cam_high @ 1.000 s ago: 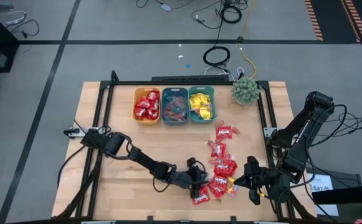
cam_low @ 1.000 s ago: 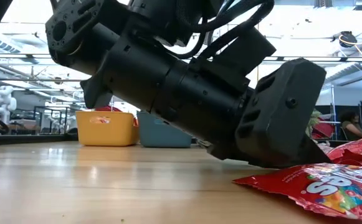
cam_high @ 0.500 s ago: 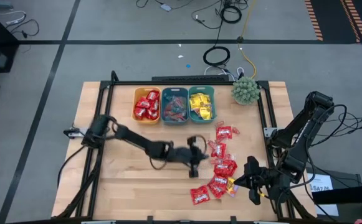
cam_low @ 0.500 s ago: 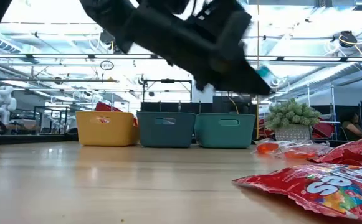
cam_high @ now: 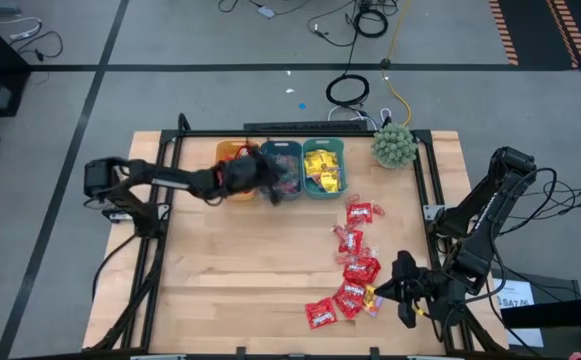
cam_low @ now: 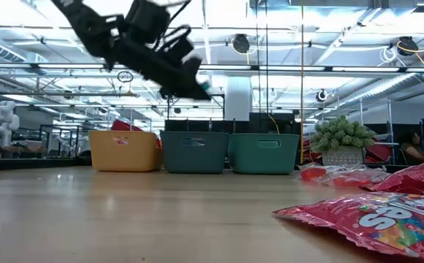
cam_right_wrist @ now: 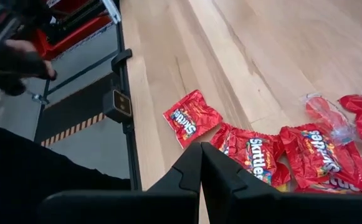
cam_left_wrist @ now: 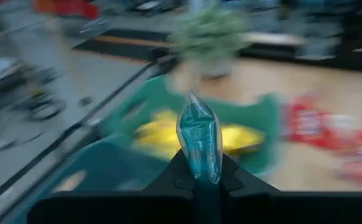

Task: Sort candy
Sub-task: Put the transparent blue gummy into the blue bin, then put the transparent red gummy into the blue bin

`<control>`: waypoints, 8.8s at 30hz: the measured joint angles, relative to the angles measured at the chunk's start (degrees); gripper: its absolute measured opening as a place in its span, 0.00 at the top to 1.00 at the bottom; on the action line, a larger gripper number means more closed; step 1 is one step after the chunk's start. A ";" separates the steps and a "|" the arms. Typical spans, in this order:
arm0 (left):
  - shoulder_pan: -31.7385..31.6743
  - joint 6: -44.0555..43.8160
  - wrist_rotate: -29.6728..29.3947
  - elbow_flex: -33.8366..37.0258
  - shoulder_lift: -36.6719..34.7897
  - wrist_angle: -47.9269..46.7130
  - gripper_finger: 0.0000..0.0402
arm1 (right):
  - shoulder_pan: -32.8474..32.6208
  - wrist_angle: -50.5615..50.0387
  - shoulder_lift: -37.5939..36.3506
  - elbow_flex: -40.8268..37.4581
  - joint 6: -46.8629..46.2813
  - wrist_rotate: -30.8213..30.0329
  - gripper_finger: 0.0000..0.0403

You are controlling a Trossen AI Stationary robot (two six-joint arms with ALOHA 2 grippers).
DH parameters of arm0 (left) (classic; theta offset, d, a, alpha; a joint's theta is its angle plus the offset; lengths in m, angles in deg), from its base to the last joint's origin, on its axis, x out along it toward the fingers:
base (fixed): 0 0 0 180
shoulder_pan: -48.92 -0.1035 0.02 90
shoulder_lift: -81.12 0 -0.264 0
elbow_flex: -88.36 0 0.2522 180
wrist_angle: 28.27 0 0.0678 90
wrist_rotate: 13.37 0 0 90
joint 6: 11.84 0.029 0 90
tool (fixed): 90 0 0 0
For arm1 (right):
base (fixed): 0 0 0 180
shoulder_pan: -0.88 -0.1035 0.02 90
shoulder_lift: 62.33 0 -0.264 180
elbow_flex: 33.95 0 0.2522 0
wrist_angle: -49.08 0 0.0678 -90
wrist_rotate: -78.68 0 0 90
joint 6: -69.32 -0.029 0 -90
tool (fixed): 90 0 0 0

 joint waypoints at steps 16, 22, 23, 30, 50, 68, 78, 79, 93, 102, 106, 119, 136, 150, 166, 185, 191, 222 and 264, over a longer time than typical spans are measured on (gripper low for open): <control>-12.63 -2.95 8.00 1.23 -1.26 -2.72 0.54 | 0.35 -2.27 0.00 0.00 -4.98 -3.74 1.00; -12.71 -2.93 8.00 1.23 -1.26 -2.00 0.47 | 1.04 -2.23 0.00 0.00 -4.98 -3.77 1.00; -12.71 -2.93 8.00 1.23 -1.26 -1.55 0.47 | 1.08 -2.24 0.00 0.00 -4.98 -3.78 1.00; -12.71 -2.93 8.00 1.23 -1.26 -0.38 0.47 | 1.09 -2.17 0.00 0.00 -4.98 -3.76 1.00; -12.71 -2.92 8.00 1.21 -1.26 -0.39 0.47 | 1.09 -2.14 0.00 0.00 -6.09 -3.66 1.00; -12.67 -2.93 8.00 1.20 -1.26 -0.38 0.47 | 1.07 -2.16 0.00 0.00 -5.59 -3.48 1.00; -11.04 -2.00 9.97 1.10 -1.26 3.43 0.47 | 1.07 -2.18 0.00 0.00 -5.27 -3.46 1.00; -10.47 -0.75 10.95 1.10 -1.26 3.63 0.47 | 1.07 -2.16 0.00 0.00 -4.76 -3.46 1.00; 5.00 3.36 13.09 1.12 -1.28 6.55 0.47 | 1.07 -2.20 0.00 0.00 0.53 -3.54 1.00; 14.27 3.29 8.48 1.12 0.65 12.37 0.47 | 1.07 -2.16 0.00 0.00 1.82 -3.40 1.00; 18.53 2.97 7.08 -1.10 5.20 14.80 0.47 | 1.07 -2.18 -0.02 -0.01 2.23 -3.22 1.00; 25.79 2.97 1.88 -19.05 28.32 14.82 0.47 | 0.96 -0.97 -0.02 0.00 2.83 -3.23 1.00; 25.91 -3.60 3.40 -36.04 48.25 7.20 0.48 | 0.94 0.51 -0.02 0.00 2.80 1.26 1.00; 25.43 0.84 6.19 -35.66 38.46 -1.49 0.94 | 0.94 0.27 -0.02 0.00 2.81 1.20 1.00; 7.29 10.58 9.35 -33.84 13.34 -22.93 0.96 | 1.07 0.02 -0.02 0.00 0.67 -0.21 1.00; -12.54 -15.51 12.75 -8.96 1.04 -18.47 0.83 | 3.50 -7.17 0.00 -0.01 -4.63 -6.73 1.00; -14.88 -16.55 18.03 -8.96 1.04 -20.13 0.67 | 4.74 -7.90 0.00 -0.02 -4.46 -6.74 1.00; -11.51 -0.01 15.91 -9.00 0.77 -12.78 0.50 | 4.99 -7.71 0.00 0.00 -2.77 -6.54 1.00; 3.34 -8.53 20.15 32.62 -24.54 30.80 0.50 | 20.37 -10.32 1.02 -0.02 2.86 -11.14 0.77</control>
